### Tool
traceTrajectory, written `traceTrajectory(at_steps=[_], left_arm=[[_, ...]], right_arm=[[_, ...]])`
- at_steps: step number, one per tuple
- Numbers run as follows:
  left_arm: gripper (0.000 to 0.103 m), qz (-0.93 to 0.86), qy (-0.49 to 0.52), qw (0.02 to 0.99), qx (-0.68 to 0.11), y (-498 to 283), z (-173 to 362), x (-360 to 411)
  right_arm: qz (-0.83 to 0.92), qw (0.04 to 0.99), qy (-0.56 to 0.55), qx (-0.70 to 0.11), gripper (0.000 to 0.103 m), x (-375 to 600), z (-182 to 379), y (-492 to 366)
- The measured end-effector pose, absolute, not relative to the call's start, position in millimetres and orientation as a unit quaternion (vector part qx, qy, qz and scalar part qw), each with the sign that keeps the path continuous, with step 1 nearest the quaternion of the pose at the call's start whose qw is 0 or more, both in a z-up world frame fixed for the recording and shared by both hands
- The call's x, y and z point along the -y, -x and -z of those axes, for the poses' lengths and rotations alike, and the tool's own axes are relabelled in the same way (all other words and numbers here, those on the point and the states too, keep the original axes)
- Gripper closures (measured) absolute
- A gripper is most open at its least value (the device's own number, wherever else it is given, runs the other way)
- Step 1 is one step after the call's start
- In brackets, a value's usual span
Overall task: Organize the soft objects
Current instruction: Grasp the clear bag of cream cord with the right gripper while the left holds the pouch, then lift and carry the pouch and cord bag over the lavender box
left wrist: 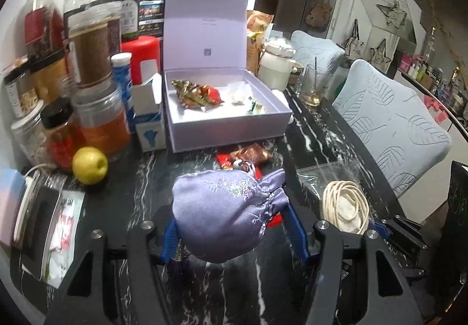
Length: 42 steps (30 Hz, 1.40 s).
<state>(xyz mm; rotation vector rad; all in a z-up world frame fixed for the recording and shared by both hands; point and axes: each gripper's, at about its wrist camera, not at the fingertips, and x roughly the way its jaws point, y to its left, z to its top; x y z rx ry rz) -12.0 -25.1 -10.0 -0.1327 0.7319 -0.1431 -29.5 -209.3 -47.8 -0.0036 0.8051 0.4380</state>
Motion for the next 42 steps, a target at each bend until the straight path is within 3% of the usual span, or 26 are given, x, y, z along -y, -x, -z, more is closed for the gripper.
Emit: traceTrajectory(at_steps=[27, 42], left_arm=[[0.042, 0.073, 0.045, 0.970, -0.228, -85.0, -84.8, 7.5], [0.042, 0.035, 0.034, 0.982, -0.184, -143.6, -103.6, -6.8]], right_arm=[[-0.240, 0.928, 0.030, -0.284, 0.052, 190.8, -51.1, -66.0], [-0.251, 0.934, 0.027, -0.254, 0.052, 180.2, -75.0, -139.2]])
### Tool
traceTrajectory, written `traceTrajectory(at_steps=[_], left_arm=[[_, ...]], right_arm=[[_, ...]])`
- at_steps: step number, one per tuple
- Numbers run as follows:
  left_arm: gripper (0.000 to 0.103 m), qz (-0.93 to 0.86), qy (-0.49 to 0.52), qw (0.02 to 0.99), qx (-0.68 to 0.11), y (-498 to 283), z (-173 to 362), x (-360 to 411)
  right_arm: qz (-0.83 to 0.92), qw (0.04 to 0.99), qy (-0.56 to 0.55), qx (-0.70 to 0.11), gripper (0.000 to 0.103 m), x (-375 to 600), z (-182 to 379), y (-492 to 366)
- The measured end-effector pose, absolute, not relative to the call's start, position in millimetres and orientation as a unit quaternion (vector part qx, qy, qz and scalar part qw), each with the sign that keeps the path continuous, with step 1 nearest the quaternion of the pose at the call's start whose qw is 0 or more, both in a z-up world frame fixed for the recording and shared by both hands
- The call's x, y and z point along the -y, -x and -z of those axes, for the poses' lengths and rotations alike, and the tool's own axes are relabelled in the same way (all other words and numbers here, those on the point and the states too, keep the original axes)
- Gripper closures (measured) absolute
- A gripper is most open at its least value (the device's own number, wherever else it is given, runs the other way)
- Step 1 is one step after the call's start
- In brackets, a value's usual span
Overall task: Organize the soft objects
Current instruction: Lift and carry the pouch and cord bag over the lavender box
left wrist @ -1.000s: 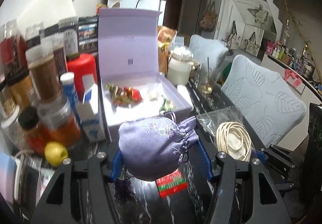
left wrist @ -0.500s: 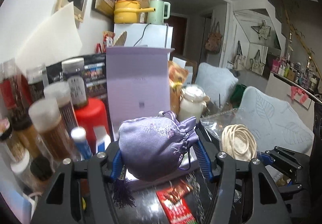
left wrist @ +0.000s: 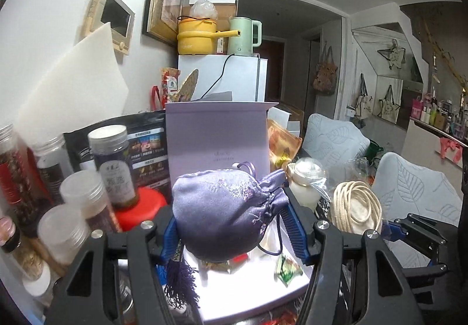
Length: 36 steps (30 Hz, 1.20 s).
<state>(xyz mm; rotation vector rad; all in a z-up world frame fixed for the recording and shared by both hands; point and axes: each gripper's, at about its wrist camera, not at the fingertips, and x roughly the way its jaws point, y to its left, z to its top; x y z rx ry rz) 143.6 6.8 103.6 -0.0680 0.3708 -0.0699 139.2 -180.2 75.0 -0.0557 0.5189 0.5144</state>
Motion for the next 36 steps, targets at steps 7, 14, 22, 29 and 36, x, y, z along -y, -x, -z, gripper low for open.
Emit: traceTrajectory(at_steps=[7, 14, 22, 29, 36], left_arm=[[0.042, 0.026, 0.028, 0.981, -0.189, -183.4, -99.6, -6.7], [0.042, 0.012, 0.029, 0.979, -0.200, -217.5, -90.3, -11.5], [0.042, -0.010, 0.027, 0.970, -0.242, -248.6, -64.4, -20.6], [0.042, -0.005, 0.030, 0.960, -0.278, -268.0, -43.0, -14.2], [0.042, -0.005, 0.009, 0.947, -0.321, -283.8, -16.0, 0.2]], right_arm=[[-0.251, 0.934, 0.031, -0.251, 0.052, 174.1, -75.3, -175.7], [-0.246, 0.935, 0.021, -0.256, 0.051, 171.9, -68.2, -213.9], [-0.235, 0.929, 0.015, -0.285, 0.051, 164.9, -45.9, -251.6], [-0.225, 0.920, 0.025, -0.321, 0.051, 163.5, -16.4, -273.9], [-0.213, 0.910, 0.036, -0.354, 0.051, 165.8, 8.3, -287.4]])
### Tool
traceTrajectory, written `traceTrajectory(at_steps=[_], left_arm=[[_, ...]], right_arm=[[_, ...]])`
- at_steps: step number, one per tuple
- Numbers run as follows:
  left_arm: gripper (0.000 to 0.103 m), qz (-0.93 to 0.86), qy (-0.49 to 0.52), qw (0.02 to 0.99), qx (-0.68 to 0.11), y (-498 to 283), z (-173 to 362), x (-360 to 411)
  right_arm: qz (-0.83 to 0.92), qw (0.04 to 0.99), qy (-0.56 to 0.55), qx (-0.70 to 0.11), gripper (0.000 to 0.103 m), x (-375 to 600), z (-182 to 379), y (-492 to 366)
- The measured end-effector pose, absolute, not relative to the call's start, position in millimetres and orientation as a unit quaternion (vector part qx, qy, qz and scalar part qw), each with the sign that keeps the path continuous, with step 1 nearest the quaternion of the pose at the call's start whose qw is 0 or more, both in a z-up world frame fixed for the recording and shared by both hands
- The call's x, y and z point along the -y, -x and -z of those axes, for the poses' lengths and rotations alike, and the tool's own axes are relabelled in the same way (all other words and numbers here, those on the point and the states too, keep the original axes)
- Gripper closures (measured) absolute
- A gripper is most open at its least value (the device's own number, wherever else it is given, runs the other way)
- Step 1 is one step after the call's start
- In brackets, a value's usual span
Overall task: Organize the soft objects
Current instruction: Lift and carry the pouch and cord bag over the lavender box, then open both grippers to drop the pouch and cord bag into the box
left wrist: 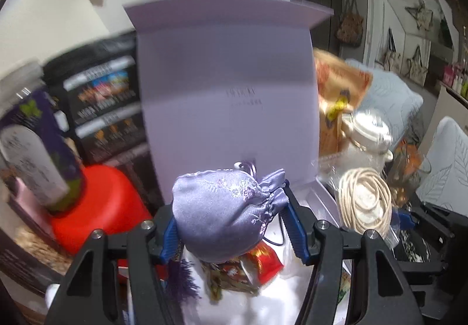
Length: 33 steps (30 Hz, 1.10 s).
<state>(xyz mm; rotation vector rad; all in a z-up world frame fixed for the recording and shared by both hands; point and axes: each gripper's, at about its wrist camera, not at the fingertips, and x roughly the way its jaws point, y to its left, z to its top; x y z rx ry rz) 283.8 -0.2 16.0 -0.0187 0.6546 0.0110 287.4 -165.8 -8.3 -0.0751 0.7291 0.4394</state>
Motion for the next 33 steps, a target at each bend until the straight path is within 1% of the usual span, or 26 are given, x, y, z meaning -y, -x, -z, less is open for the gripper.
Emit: traceTrajectory(at_steps=[21, 31, 33], left_arm=[[0.042, -0.027, -0.020, 0.903, -0.429, -322.4, 42.4, 6.7], [0.041, -0.038, -0.045, 0.894, -0.444, -333.2, 54.7, 17.6], [0.041, -0.039, -0.042, 0.894, -0.445, -333.4, 54.7, 17.7]], right_arm=[[-0.208, 0.872, 0.047, -0.440, 0.051, 162.2, 61.6, -310.0], [-0.204, 0.866, 0.062, -0.451, 0.049, 154.8, 73.7, -314.7], [-0.206, 0.866, 0.063, -0.452, 0.047, 153.4, 74.2, -314.5]])
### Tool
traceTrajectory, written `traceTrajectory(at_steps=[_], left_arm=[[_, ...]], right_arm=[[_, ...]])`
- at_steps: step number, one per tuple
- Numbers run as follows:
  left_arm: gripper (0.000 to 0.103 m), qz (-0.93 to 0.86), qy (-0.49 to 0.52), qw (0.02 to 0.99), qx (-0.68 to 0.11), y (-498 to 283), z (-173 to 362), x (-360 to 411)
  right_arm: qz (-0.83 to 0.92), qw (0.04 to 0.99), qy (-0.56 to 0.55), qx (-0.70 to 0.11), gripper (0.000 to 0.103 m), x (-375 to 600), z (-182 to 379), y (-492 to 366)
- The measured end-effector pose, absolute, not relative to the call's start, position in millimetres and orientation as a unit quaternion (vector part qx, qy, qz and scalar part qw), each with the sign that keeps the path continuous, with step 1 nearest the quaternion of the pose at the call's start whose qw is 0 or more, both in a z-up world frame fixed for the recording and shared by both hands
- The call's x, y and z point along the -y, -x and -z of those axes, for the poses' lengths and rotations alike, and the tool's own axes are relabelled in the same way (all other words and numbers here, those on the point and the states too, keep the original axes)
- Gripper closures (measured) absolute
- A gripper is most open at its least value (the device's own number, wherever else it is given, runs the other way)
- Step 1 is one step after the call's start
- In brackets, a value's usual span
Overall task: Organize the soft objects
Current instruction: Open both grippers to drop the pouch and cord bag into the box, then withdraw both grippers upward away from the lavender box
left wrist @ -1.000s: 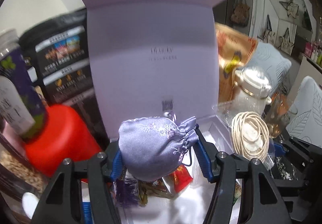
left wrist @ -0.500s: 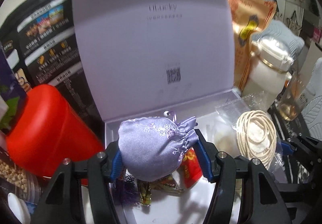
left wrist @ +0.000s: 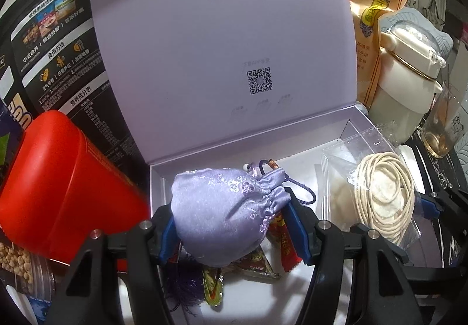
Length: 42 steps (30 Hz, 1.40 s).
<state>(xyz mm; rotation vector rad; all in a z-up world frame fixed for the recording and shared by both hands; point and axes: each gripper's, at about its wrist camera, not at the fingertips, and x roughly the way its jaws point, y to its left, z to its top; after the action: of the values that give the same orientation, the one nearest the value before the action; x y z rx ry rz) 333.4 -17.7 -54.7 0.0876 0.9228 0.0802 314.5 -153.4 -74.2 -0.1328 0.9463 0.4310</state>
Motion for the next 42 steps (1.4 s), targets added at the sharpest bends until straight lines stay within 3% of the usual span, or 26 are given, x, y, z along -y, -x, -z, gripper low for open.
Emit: traceTrajectory(at_steps=[13, 18, 30, 42], left_arm=[[0.039, -0.050, -0.049, 0.897, -0.437, -331.8, 52.5, 27.2], [0.023, -0.053, -0.047, 0.899, -0.432, -333.5, 51.6, 31.1], [0.023, -0.052, -0.051, 0.910, -0.408, -320.8, 26.4, 37.7], [0.023, -0.052, -0.043, 0.932, -0.355, -275.7, -39.7, 30.1]], right_arm=[[-0.206, 0.868, 0.063, -0.447, 0.034, 156.0, 61.0, -311.8], [-0.202, 0.873, 0.064, -0.440, 0.031, 161.5, 52.4, -311.5], [-0.189, 0.884, 0.055, -0.425, 0.029, 169.8, 36.4, -308.1], [-0.185, 0.907, 0.052, -0.374, 0.029, 175.3, -17.8, -272.8]])
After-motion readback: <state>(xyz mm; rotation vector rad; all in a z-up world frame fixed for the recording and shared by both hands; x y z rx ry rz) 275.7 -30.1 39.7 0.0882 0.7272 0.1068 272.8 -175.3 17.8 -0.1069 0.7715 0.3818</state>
